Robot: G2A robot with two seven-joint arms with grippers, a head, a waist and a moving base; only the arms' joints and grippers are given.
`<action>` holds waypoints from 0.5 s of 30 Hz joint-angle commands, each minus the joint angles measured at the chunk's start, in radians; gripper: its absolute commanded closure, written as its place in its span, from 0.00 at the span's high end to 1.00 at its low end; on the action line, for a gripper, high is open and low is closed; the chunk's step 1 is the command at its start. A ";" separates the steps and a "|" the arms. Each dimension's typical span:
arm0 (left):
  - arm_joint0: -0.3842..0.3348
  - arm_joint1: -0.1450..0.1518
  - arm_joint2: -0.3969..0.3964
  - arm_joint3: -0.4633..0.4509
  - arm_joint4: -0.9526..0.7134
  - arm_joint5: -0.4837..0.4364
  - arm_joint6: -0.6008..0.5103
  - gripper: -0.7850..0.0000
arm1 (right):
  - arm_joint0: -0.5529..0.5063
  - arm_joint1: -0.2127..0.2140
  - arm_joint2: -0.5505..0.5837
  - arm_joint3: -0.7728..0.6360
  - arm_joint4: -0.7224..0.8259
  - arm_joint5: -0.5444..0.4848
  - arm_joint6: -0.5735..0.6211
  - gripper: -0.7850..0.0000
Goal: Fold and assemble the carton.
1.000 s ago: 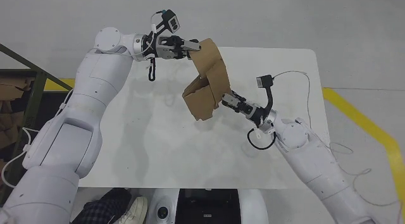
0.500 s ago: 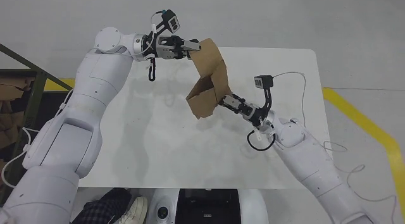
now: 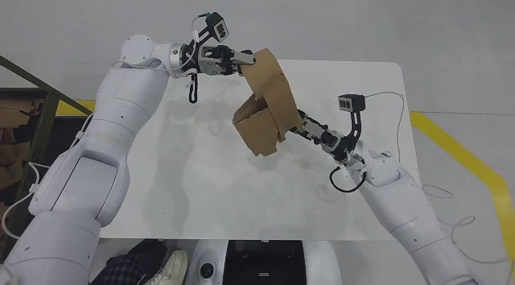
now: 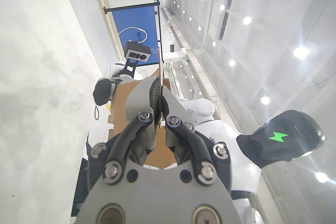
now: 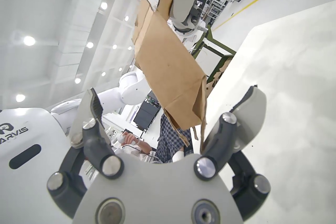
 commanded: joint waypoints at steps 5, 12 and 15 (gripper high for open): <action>0.000 0.000 0.000 0.000 0.000 0.000 0.000 0.00 | -0.007 0.006 0.017 -0.012 0.022 0.003 0.053 0.59; 0.000 0.000 0.000 0.000 0.000 0.000 0.000 0.00 | -0.006 0.007 0.016 -0.023 0.030 0.014 0.099 0.45; 0.000 0.000 0.000 0.000 0.000 0.000 0.000 0.00 | -0.003 0.006 0.015 -0.023 0.032 0.019 0.111 0.42</action>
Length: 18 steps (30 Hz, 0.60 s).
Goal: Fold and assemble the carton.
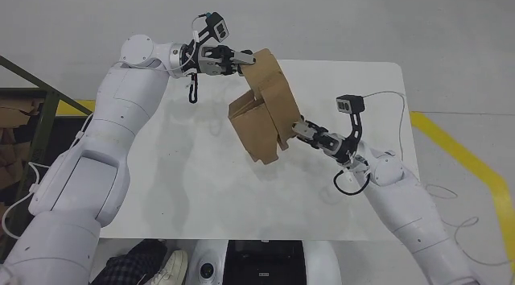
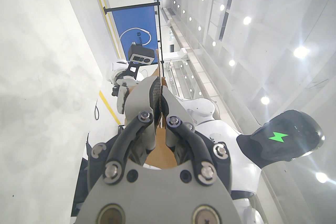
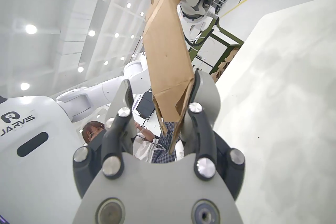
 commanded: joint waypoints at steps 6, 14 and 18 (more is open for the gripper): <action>0.000 0.000 0.000 0.000 0.000 0.000 0.000 0.00 | 0.010 -0.001 -0.002 0.004 -0.010 0.036 0.015 0.23; 0.000 0.000 0.000 0.000 0.000 0.000 0.000 0.15 | 0.020 -0.003 -0.006 -0.003 0.008 0.077 0.043 0.00; 0.000 0.000 0.000 0.000 0.000 0.000 0.000 1.00 | 0.024 -0.003 -0.007 -0.008 0.015 0.107 0.067 0.00</action>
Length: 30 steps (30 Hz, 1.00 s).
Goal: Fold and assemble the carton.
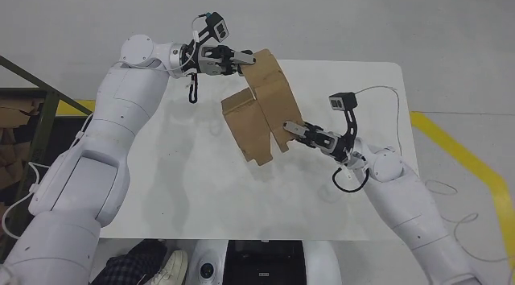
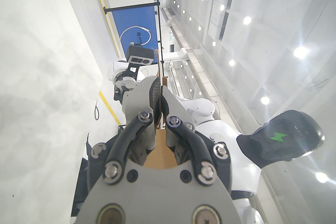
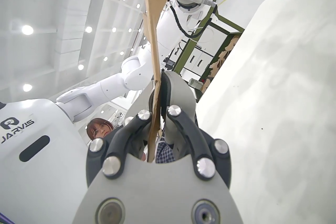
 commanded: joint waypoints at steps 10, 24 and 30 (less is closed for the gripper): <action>0.000 0.000 0.000 0.000 0.000 0.000 0.000 1.00 | -0.003 0.005 0.019 -0.009 0.017 0.083 0.047 0.00; 0.000 0.000 0.000 0.000 0.000 0.000 0.000 1.00 | -0.062 0.013 0.113 -0.109 -0.053 0.288 -0.231 0.00; 0.011 0.000 0.001 -0.016 0.010 0.002 0.028 1.00 | -0.096 0.009 0.119 -0.210 -0.125 0.361 -0.360 0.00</action>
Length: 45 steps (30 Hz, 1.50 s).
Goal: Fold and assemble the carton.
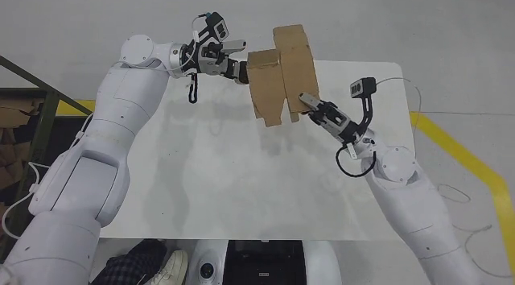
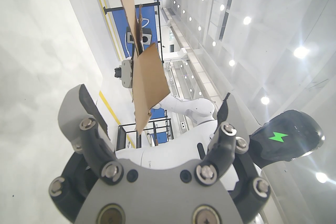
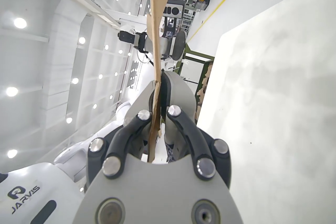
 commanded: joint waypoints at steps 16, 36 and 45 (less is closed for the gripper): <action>0.166 0.027 -0.038 -0.258 0.098 0.044 0.163 1.00 | -0.054 -0.022 -0.020 -0.072 -0.096 0.134 -0.240 0.00; 0.208 0.030 -0.049 -0.325 0.185 0.089 0.252 0.00 | -0.084 -0.042 -0.020 -0.115 -0.104 0.170 -0.286 0.00; 0.205 0.029 -0.062 -0.313 0.177 0.099 0.243 0.00 | -0.098 -0.046 -0.011 -0.148 -0.112 0.146 -0.258 1.00</action>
